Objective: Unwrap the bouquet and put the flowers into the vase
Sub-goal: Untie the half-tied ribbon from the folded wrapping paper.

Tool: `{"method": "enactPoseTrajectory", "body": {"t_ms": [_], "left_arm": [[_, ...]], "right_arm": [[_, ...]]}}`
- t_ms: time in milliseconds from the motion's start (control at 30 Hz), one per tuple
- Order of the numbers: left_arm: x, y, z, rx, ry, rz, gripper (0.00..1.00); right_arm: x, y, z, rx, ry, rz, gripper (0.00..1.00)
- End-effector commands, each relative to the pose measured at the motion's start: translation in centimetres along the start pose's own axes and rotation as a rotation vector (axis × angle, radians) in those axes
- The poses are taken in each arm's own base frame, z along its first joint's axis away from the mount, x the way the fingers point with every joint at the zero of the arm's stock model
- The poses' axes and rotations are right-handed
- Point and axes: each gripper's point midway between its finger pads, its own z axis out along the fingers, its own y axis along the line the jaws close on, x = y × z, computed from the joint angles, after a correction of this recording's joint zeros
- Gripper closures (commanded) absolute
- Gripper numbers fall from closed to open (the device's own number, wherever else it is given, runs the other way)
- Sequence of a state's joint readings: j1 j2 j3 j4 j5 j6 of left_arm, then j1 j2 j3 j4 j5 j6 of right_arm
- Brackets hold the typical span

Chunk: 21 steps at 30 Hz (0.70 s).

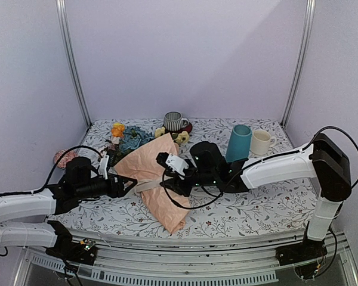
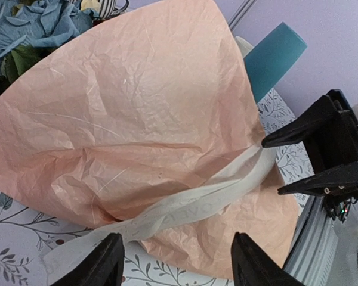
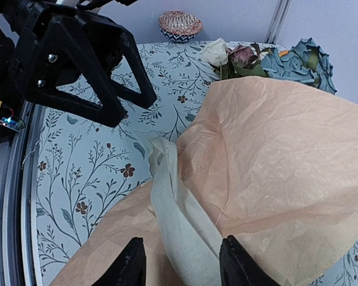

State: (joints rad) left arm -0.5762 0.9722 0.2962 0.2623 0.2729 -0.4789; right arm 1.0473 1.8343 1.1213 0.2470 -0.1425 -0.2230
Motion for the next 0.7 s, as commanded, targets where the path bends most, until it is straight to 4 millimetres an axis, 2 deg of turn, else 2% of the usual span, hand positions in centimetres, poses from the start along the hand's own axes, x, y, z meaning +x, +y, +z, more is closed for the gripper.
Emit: {"method": "enactPoseTrajectory", "body": {"t_ms": [0, 100, 167, 367, 567, 667], "left_arm": [[-0.4, -0.7, 0.5, 0.017, 0.012, 0.018, 0.38], [-0.4, -0.7, 0.8, 0.019, 0.022, 0.02, 0.39], [-0.4, -0.8, 1.1, 0.02, 0.027, 0.023, 0.39], [-0.2, -0.7, 1.7, 0.018, 0.048, 0.027, 0.4], [-0.2, -0.7, 1.9, 0.013, 0.054, 0.032, 0.41], [-0.2, -0.7, 2.0, 0.011, 0.057, 0.035, 0.42]], "right_arm": [[-1.1, 0.4, 0.9, -0.022, 0.0, -0.044, 0.59], [-0.3, 0.3, 1.2, -0.016, 0.028, -0.067, 0.59], [-1.4, 0.0, 1.5, -0.006, 0.019, -0.08, 0.61], [-0.5, 0.2, 2.4, -0.021, 0.066, -0.1, 0.6], [-0.8, -0.1, 2.1, 0.005, 0.056, -0.092, 0.87], [-2.0, -1.0, 1.1, 0.056, 0.008, -0.073, 0.94]]}}
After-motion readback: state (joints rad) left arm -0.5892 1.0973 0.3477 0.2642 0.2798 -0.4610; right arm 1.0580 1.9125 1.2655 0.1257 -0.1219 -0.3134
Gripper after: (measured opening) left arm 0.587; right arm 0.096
